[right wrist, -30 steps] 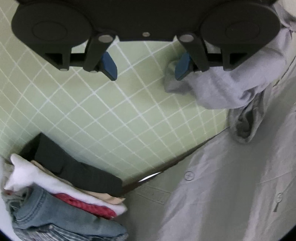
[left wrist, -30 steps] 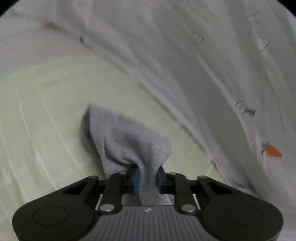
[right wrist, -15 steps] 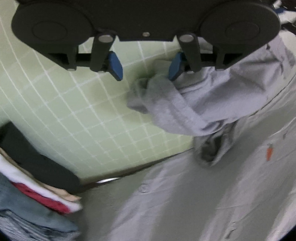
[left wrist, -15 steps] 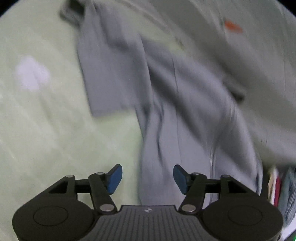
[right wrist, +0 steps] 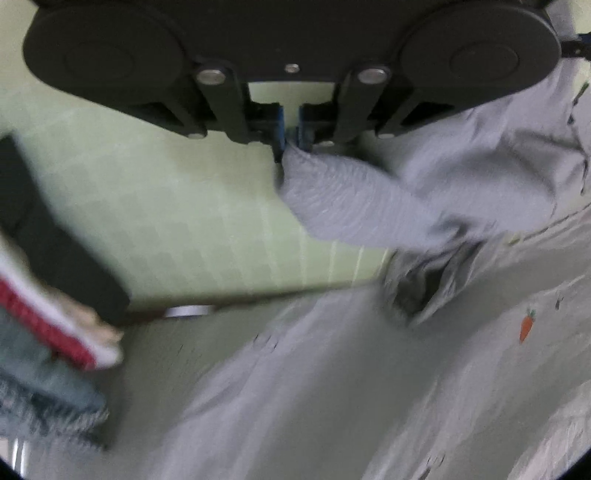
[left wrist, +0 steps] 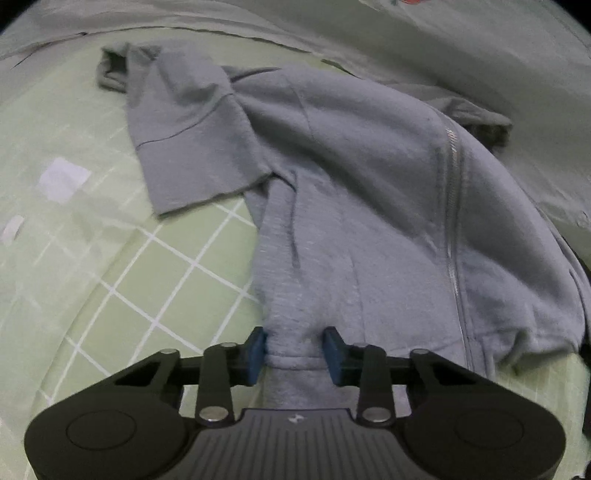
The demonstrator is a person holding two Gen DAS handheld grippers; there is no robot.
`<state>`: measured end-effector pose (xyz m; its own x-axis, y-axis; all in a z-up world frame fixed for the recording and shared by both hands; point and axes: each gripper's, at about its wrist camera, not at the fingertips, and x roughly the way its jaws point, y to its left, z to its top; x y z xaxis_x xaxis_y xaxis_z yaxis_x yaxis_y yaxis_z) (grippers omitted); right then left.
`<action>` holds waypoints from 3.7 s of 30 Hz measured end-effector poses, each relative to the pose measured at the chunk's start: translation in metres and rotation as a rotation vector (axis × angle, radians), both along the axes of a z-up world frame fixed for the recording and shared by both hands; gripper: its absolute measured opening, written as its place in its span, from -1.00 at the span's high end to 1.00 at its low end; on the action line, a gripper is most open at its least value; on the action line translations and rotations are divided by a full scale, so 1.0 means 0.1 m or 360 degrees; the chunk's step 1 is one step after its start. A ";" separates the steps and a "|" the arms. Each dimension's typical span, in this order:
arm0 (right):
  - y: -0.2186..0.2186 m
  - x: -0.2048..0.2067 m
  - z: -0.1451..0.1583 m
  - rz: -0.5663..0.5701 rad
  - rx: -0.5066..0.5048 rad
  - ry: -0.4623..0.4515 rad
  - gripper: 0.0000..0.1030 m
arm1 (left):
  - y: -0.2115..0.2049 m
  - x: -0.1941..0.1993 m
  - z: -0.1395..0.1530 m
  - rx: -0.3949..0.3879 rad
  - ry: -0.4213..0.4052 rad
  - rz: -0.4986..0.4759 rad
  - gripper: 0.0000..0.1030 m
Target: Fold clothes
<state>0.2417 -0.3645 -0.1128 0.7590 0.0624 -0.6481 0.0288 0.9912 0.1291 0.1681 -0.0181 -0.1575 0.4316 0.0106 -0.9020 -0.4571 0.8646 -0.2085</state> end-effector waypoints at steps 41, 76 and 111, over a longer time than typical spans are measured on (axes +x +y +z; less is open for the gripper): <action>-0.09 0.25 -0.63 0.0108 0.1136 0.0377 0.18 | -0.12 -0.08 0.03 0.0111 0.0003 -0.0090 0.30; 0.40 -1.89 0.12 0.0257 0.0824 0.0474 0.73 | 0.74 -1.87 0.69 -0.0009 -0.0235 0.0191 0.67; 0.27 -1.85 -0.04 -0.0282 0.0167 0.0431 -0.98 | -0.21 -1.15 0.28 0.0291 0.0000 -0.0840 -0.59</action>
<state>0.0566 -0.3372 -0.1173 0.5649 0.0220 -0.8248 0.2466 0.9494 0.1943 0.0533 -0.0391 -0.1299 0.4206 -0.0506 -0.9058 0.0478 0.9983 -0.0336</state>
